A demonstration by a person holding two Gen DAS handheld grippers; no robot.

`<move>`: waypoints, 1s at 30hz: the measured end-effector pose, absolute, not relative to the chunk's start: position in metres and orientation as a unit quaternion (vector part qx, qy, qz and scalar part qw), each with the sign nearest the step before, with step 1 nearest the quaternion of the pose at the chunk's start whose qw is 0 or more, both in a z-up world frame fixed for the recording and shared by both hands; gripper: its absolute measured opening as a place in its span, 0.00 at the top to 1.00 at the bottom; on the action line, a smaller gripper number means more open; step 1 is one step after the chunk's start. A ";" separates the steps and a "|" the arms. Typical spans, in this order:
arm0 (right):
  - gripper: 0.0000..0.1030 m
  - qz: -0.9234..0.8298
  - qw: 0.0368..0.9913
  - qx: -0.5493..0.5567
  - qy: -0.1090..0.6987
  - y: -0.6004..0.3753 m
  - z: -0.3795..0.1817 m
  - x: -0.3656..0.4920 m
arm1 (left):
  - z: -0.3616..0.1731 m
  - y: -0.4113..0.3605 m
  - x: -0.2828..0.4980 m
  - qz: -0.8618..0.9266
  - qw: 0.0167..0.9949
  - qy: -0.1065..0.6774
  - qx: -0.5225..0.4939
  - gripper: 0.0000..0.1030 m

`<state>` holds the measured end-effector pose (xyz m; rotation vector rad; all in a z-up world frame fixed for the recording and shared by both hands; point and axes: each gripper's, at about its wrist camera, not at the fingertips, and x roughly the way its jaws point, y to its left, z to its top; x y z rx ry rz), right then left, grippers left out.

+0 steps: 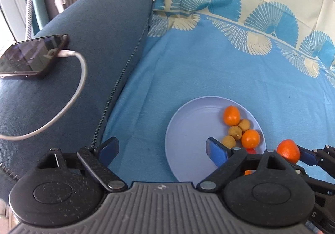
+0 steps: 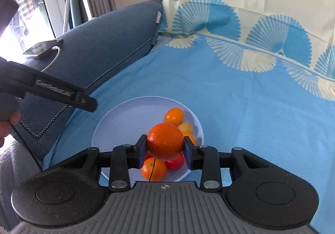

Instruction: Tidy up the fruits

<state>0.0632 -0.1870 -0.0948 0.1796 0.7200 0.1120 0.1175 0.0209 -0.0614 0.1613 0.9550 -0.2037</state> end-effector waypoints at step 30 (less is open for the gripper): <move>0.01 -0.034 0.922 0.076 0.379 -0.148 -0.059 -0.014 | -0.034 0.024 0.019 -0.067 0.869 0.476 0.113 0.09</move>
